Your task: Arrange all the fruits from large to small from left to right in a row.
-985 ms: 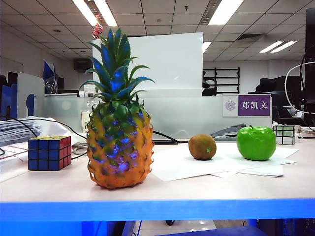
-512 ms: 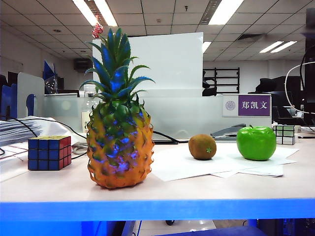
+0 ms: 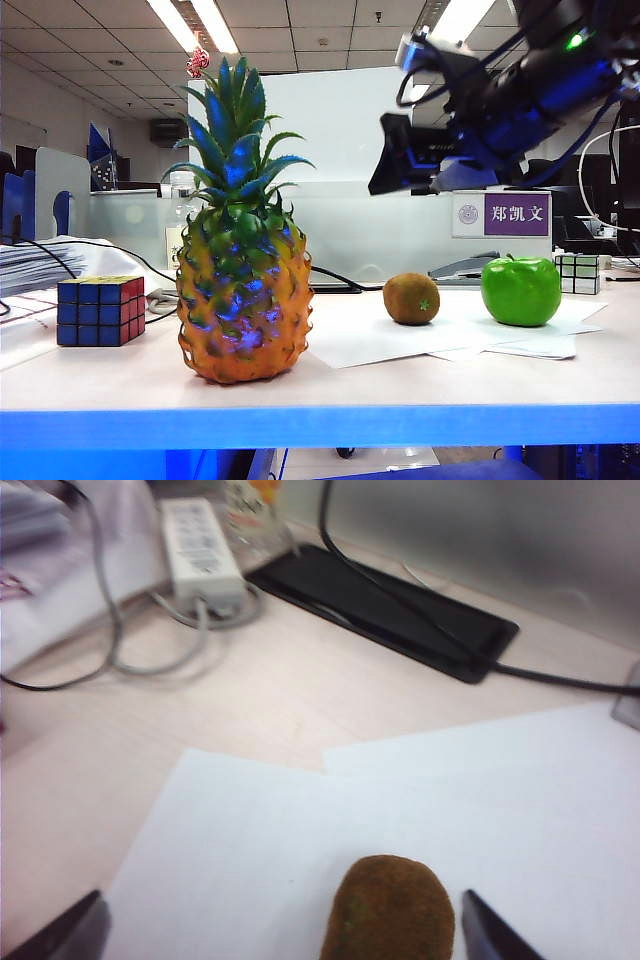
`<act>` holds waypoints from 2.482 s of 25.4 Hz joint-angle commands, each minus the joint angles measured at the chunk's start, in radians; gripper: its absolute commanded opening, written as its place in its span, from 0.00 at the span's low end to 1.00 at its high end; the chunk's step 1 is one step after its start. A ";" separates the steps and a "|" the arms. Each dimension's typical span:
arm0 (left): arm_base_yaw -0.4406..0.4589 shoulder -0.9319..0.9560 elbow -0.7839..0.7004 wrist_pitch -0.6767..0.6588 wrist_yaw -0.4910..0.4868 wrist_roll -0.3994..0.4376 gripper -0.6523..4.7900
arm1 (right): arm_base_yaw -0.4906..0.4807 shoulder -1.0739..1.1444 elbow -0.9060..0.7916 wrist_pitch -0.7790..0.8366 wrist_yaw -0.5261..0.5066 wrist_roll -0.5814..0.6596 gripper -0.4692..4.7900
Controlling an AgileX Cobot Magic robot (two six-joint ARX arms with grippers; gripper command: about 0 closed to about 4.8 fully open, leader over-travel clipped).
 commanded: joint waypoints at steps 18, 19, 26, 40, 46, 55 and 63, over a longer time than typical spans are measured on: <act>0.002 -0.002 0.007 0.005 0.023 -0.004 0.11 | 0.000 0.330 0.066 0.202 0.139 -0.022 1.00; 0.001 -0.002 0.007 0.011 0.029 -0.017 0.11 | 0.000 0.334 0.071 0.197 0.140 -0.022 1.00; 0.001 -0.002 0.008 -0.012 0.094 0.011 0.11 | 0.000 0.357 0.073 0.184 0.180 0.023 1.00; 0.002 -0.002 0.009 -0.343 -0.106 0.482 0.11 | 0.000 0.402 0.076 0.180 0.184 0.080 1.00; 0.002 -0.002 0.009 -0.454 -0.340 0.637 0.11 | 0.000 0.403 0.076 0.181 0.183 0.083 0.67; 0.001 -0.002 0.010 -0.501 -0.409 0.675 0.11 | 0.000 0.407 0.076 0.227 0.183 0.087 0.46; 0.001 -0.002 0.010 -0.501 -0.408 0.674 0.11 | 0.000 0.382 0.076 0.238 0.152 0.087 0.08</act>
